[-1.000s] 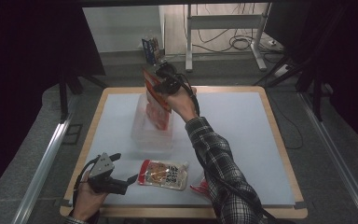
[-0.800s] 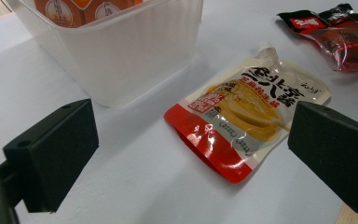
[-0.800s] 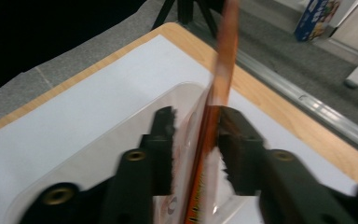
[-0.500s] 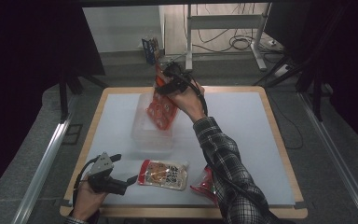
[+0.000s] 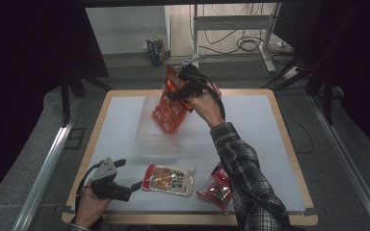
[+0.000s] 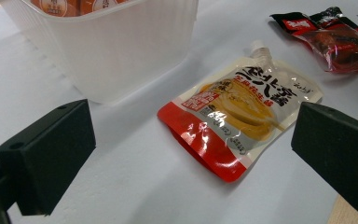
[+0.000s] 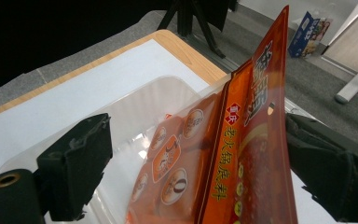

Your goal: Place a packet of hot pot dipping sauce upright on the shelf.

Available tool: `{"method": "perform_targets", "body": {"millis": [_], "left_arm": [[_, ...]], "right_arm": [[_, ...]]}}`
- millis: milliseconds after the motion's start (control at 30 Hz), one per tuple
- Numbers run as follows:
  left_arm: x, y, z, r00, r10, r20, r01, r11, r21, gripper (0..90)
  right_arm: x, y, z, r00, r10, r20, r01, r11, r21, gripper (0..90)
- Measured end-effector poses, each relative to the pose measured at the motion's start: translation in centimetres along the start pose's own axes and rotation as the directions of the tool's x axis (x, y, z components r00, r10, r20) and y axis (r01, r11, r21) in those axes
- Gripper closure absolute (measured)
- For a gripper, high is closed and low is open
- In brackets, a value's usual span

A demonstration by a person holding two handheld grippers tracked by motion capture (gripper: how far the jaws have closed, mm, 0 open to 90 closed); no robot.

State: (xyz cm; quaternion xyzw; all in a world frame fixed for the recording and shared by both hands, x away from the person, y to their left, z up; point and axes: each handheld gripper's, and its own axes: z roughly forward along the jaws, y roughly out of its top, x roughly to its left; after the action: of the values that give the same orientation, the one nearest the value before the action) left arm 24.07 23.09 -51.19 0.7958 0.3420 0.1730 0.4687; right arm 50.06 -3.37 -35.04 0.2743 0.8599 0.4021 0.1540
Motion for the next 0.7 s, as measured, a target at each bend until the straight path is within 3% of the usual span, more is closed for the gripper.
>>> {"method": "perform_targets", "body": {"millis": [367, 700], "left_arm": [[-0.1, 0.0, 0.0, 0.9999, 0.005, -0.013, -0.005, 1.0, -0.004, 0.0], [-0.4, 0.1, 0.1, 0.999, 0.039, -0.021, -0.039, 0.9992, -0.006, 0.0]], "right_arm": [[-0.4, -1.3, -2.2, 0.9999, -0.009, -0.008, 0.009, 1.0, 0.012, 1.5], [-0.2, -3.1, -3.8, 0.9998, -0.015, -0.014, 0.016, 1.0, 0.006, 0.0]]}}
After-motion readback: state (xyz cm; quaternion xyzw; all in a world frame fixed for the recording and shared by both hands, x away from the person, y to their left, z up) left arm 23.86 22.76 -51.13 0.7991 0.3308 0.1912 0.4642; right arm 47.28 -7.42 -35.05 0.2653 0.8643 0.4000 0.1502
